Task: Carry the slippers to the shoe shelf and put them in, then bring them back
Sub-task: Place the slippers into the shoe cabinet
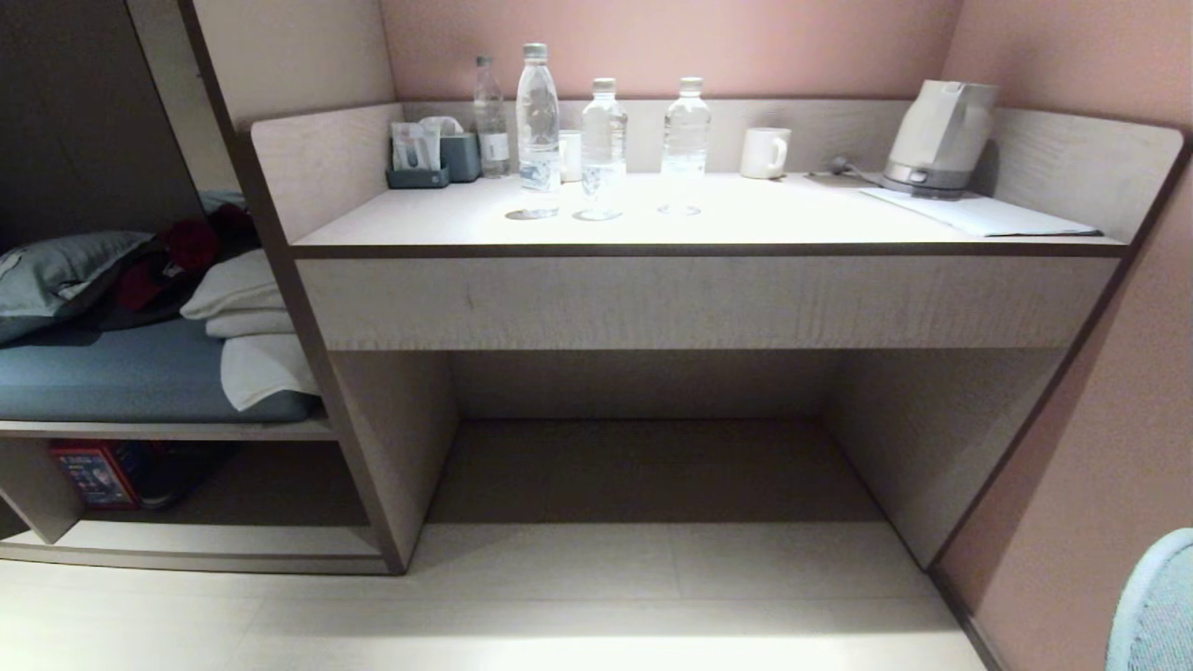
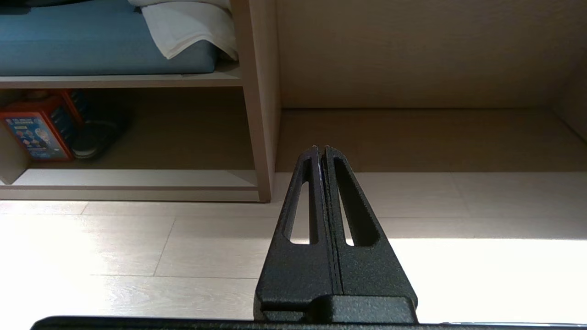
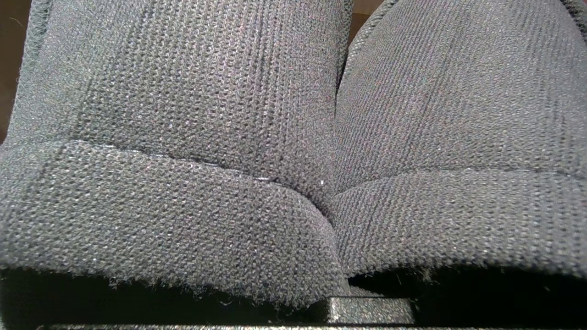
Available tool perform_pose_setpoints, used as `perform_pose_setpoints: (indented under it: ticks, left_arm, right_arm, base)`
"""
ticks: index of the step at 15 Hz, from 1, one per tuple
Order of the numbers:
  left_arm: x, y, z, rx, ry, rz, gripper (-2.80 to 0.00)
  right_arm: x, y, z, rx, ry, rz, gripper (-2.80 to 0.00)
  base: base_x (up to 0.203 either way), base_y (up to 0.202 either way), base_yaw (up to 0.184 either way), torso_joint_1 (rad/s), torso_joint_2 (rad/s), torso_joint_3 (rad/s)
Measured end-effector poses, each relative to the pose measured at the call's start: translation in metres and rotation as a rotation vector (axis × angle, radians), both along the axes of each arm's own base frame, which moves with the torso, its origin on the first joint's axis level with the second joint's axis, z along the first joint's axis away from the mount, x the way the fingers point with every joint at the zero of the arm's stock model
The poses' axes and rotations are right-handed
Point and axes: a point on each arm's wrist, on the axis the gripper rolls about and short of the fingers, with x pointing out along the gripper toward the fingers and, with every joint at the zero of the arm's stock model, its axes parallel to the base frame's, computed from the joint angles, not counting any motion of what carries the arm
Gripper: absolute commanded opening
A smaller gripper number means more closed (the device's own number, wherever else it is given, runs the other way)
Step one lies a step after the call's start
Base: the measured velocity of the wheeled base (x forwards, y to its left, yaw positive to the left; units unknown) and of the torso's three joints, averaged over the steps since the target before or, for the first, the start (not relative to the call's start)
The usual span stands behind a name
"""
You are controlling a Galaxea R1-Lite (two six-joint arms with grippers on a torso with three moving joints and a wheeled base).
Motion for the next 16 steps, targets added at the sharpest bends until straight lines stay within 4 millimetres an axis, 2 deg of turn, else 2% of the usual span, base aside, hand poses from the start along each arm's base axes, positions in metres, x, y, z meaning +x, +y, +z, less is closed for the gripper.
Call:
perform_pose_setpoints:
  ticks: [9, 16]
  left_arm:
    - [0.0000, 0.0000, -0.0001, -0.002, 0.001, 0.000, -2.80]
    - [0.0000, 0.0000, 0.0000, -0.002, 0.000, 0.000, -2.80]
  right_arm:
    - [0.0000, 0.0000, 0.0000, 0.000, 0.000, 0.001, -2.80]
    - [0.0000, 0.0000, 0.0000, 0.000, 0.000, 0.000, -2.80]
  base:
    - [0.001, 0.008, 0.000, 0.001, 0.00, 0.000]
    - [0.001, 0.185, -0.002, 0.003, 0.00, 0.003]
